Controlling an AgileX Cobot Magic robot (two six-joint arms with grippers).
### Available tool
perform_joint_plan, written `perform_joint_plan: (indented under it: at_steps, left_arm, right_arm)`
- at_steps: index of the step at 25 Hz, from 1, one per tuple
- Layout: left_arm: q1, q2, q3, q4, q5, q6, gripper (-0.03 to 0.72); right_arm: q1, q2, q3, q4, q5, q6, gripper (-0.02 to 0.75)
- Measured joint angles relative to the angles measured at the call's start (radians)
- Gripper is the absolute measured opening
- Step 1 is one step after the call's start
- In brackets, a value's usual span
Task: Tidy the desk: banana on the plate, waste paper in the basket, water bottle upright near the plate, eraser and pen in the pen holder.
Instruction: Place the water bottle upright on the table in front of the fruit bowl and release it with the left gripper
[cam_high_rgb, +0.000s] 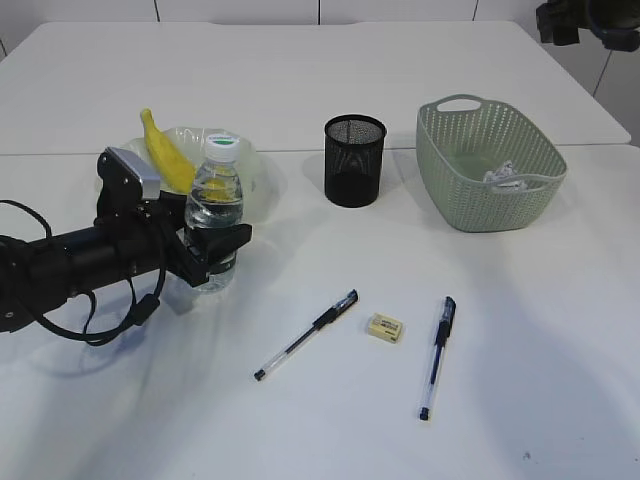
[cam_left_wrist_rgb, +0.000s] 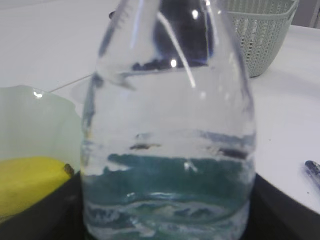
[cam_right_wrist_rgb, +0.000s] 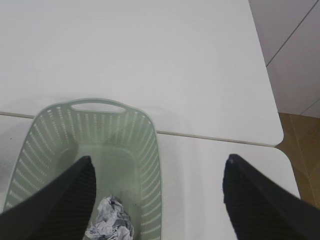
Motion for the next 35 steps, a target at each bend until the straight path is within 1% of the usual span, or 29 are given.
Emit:
perform_joint_plan:
  at_steps: [13, 23, 29, 35]
  left_arm:
    - [0.000, -0.007, -0.001, -0.002, -0.011, 0.000, 0.543]
    - [0.000, -0.067, -0.001, 0.004, -0.011, 0.000, 0.543]
    - [0.000, -0.090, -0.001, 0.011, -0.011, -0.022, 0.544]
    - [0.000, -0.120, -0.001, 0.013, 0.008, -0.030, 0.584]
  right_arm:
    - [0.000, 0.000, 0.000, -0.002, -0.002, 0.000, 0.587]
    - [0.000, 0.000, 0.000, -0.002, -0.002, 0.000, 0.587]
    - [0.000, 0.000, 0.000, -0.002, -0.002, 0.000, 0.587]
    - [0.000, 0.000, 0.000, -0.002, -0.002, 0.000, 0.587]
